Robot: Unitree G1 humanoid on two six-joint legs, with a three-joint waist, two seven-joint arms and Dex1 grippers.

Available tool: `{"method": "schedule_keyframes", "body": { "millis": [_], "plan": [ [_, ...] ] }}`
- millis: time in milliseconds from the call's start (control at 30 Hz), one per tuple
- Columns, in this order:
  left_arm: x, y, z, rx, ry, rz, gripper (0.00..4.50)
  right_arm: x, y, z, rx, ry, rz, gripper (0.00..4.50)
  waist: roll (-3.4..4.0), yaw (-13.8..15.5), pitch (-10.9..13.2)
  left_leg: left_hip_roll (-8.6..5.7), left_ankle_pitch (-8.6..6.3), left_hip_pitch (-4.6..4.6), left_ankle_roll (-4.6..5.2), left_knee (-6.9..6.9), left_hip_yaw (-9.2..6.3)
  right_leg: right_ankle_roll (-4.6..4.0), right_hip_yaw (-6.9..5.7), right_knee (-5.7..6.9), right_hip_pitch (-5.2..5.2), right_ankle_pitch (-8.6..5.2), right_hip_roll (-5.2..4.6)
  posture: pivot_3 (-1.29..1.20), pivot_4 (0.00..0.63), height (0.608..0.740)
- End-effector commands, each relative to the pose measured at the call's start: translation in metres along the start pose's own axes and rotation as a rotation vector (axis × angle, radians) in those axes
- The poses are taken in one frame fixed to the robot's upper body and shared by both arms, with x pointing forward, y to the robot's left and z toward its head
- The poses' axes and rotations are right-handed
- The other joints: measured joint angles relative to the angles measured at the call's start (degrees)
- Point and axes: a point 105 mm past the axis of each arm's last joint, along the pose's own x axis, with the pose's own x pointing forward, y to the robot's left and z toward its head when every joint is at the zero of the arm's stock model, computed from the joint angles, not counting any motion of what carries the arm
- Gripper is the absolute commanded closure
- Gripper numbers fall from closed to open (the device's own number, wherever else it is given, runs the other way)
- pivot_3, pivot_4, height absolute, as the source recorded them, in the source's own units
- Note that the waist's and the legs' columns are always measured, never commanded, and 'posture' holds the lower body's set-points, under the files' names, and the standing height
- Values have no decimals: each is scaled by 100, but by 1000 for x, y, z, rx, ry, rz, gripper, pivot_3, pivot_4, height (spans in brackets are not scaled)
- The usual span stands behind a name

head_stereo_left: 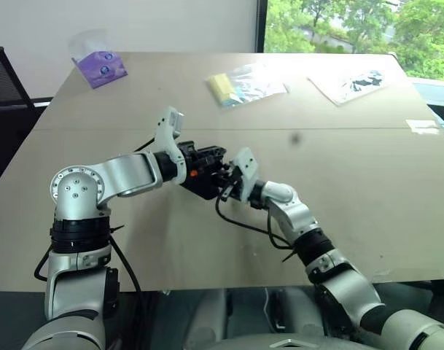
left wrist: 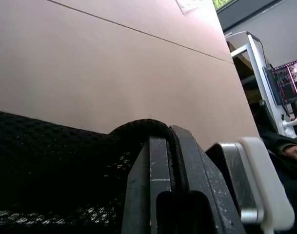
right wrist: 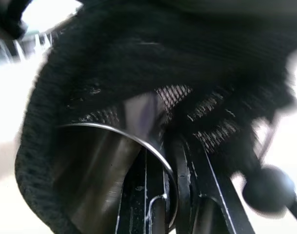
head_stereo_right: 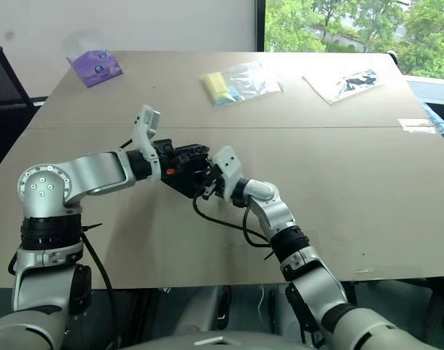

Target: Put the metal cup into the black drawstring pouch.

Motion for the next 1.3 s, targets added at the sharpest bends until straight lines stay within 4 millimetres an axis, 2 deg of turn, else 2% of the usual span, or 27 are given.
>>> {"method": "schedule_keyframes", "body": {
  "millis": [33,200,300,333,367,467,533,567,700,833,1000,1167,1300],
  "plan": [
    [-11,-42,13,63,-69,-201,4500,14,16,0,116,-13,31,4446,0,-13,0,2,0,0,0,-1,0,0,1,0,0,0,0,0,150,740],
    [-14,-36,11,59,-93,-199,4500,10,3,11,248,-49,-10,4446,1,0,0,3,0,-1,0,-2,0,0,3,-2,1,0,-4,0,150,740],
    [-16,-30,13,60,-135,-190,4500,5,-1,21,227,-46,-10,3503,2,4,1,3,0,-1,0,-3,-2,-1,3,-1,0,0,-4,0,150,740],
    [-17,-27,14,58,-152,-186,4500,2,0,26,206,-45,7,3071,2,3,1,3,0,-1,0,-4,-2,-1,3,-1,0,0,-4,0,150,740],
    [-17,-24,15,58,-162,-178,4500,-1,1,29,191,-43,17,2457,2,3,1,3,0,-1,0,-5,-2,-1,4,-1,-1,0,-3,0,150,740],
    [-23,-13,16,66,-204,-167,4500,-15,-4,42,135,-25,-11,1394,2,8,1,2,0,-1,0,-9,1,-1,3,-3,-3,0,-2,0,150,740],
    [-26,-6,19,79,-235,-158,4500,-28,-6,49,110,-9,-23,356,3,18,2,1,0,-1,0,-11,2,-1,1,-3,-4,0,-4,0,150,740],
    [-28,-2,20,85,-252,-153,4500,-34,-7,54,105,-2,-26,54,3,28,2,1,0,-1,0,-11,2,-1,1,-4,-4,0,-4,0,150,740],
    [-28,8,18,119,-244,-133,4500,-59,-10,67,89,29,-36,54,4,30,2,1,0,-2,0,-15,-1,-2,0,-7,-3,-1,-4,0,150,740],
    [-26,11,19,144,-242,-137,4500,-79,-21,82,23,34,-116,54,5,28,3,0,-1,-2,2,-18,2,-2,-2,-8,-5,-1,-3,0,150,740],
    [-28,13,28,163,-291,-168,4500,-104,-12,98,0,7,-97,54,4,19,3,1,-2,-2,3,-24,3,-2,0,-9,-5,-1,-3,0,150,740],
    [-33,15,37,179,-312,-189,4500,-128,-24,87,-51,48,-213,54,4,29,2,1,-6,-3,12,-27,2,-2,-1,-19,-3,-1,-4,0,150,740],
    [-36,13,41,179,-317,-215,4500,-138,-34,67,-96,108,-289,54,4,14,3,1,-7,-3,13,-27,3,-2,-2,-20,-3,-1,-2,0,150,740]
  ]
}}
